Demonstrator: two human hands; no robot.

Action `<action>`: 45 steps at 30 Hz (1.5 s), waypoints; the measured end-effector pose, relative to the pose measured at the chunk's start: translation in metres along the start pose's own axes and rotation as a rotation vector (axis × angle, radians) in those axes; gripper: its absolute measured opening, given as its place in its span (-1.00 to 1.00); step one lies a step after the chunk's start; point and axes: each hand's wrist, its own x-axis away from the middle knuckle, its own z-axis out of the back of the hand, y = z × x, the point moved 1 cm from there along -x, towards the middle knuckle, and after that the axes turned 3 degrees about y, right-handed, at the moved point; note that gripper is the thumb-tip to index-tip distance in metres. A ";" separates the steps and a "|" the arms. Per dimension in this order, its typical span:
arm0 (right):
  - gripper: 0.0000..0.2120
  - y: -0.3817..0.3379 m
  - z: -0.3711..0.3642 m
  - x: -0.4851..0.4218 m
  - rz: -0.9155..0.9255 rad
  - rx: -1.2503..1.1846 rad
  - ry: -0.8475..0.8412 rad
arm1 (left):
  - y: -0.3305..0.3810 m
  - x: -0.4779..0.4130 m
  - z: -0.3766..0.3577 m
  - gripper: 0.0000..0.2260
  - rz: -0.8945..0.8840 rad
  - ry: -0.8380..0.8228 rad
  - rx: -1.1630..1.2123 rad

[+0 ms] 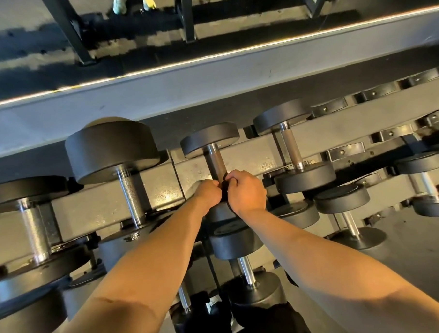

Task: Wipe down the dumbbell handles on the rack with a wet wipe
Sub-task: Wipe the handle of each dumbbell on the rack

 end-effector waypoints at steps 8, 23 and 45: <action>-0.73 0.001 0.003 0.001 0.027 -0.014 -0.052 | -0.008 0.022 0.006 -0.80 0.007 0.127 -0.044; -0.73 -0.008 0.008 0.050 0.429 -0.265 -0.269 | -0.033 0.127 -0.010 -0.79 -0.221 0.415 0.449; -0.69 -0.095 -0.063 0.134 0.262 -0.384 -0.215 | -0.201 0.158 0.105 -0.58 -0.414 0.620 0.089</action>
